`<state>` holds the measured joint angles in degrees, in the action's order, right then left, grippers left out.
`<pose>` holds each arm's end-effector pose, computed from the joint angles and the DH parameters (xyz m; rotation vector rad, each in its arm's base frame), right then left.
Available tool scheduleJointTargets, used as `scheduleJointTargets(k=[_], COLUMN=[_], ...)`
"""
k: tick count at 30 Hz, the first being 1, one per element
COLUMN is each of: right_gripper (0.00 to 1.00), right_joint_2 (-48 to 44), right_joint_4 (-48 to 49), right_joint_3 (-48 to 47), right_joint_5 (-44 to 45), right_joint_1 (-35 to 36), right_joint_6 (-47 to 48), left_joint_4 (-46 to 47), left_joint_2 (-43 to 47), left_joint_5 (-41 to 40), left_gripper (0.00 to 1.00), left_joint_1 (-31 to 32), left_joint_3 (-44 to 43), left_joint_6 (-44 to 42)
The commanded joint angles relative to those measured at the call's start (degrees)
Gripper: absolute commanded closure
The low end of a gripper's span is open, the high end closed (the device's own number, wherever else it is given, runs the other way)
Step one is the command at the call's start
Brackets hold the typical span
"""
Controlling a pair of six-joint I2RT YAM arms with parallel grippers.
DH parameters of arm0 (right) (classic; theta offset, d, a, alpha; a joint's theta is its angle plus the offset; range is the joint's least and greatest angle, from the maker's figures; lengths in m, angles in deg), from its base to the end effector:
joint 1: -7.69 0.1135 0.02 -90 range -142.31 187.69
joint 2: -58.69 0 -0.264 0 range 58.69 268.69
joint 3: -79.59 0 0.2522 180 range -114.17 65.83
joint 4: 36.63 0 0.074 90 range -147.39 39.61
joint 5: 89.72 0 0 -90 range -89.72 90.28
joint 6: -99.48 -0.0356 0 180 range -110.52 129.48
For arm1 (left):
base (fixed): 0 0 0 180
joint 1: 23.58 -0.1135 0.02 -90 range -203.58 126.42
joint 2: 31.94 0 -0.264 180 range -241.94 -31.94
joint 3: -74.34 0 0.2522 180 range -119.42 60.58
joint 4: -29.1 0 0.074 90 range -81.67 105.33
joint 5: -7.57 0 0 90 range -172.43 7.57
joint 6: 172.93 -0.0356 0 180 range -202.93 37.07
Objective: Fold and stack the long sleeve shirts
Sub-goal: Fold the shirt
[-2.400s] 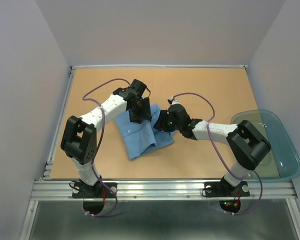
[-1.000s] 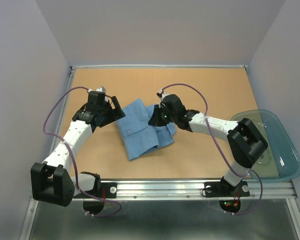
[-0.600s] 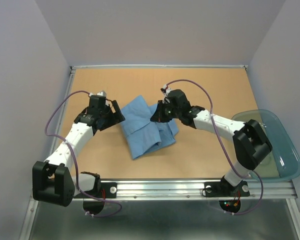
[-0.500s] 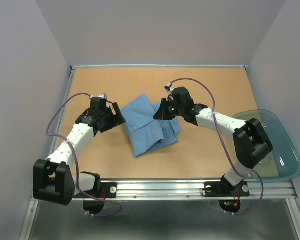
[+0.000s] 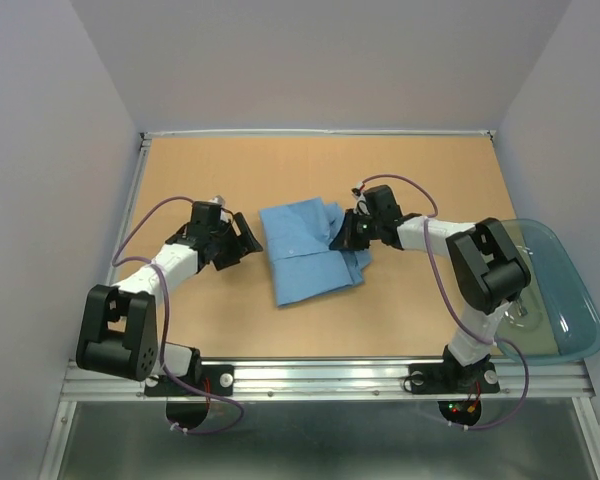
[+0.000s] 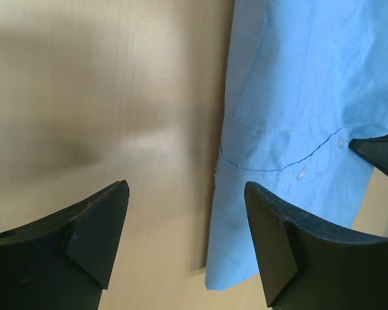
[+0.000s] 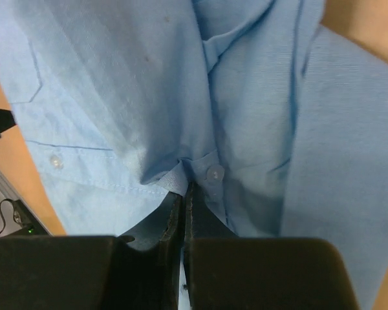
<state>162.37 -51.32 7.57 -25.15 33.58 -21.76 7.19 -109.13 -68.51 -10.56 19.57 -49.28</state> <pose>0.3265 0.1755 0.1608 -0.1091 2.5113 0.9755 0.2633 -0.0697 0.1989 -0.3106 2.4002 -0.6741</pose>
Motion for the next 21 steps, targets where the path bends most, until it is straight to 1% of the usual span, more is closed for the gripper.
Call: scheduleJointTargets(k=[1, 7, 8, 13, 21], right_gripper=[0.99, 0.99, 0.99, 1.00, 1.00], right_joint_2=[2.1, 3.3, 3.5, 4.5, 4.7], right_joint_4=[4.1, 4.1, 4.2, 4.2, 5.2], right_joint_3=[3.3, 2.8, 2.6, 2.2, 4.2], right_joint_5=[-1.5, -1.8, -1.9, -2.3, -5.0], right_joint_1=[-2.4, -3.2, -3.6, -4.0, -6.3], right_joint_6=[1.7, 3.2, 3.1, 2.8, 2.1], left_joint_4=[5.4, 7.8, 10.1, 14.8, 21.8], left_joint_2=[-1.4, -3.1, -3.3, -5.7, -11.0], left_joint_5=[1.9, 3.4, 3.8, 5.4, 7.4], left_gripper=[0.17, 0.20, 0.20, 0.22, 0.28], left_joint_1=[-0.3, 0.3, 0.5, 1.3, 1.7], left_joint_3=[-0.6, -0.5, -0.2, 0.8, 1.3], left_joint_6=[1.1, 1.4, 1.7, 2.8, 4.1])
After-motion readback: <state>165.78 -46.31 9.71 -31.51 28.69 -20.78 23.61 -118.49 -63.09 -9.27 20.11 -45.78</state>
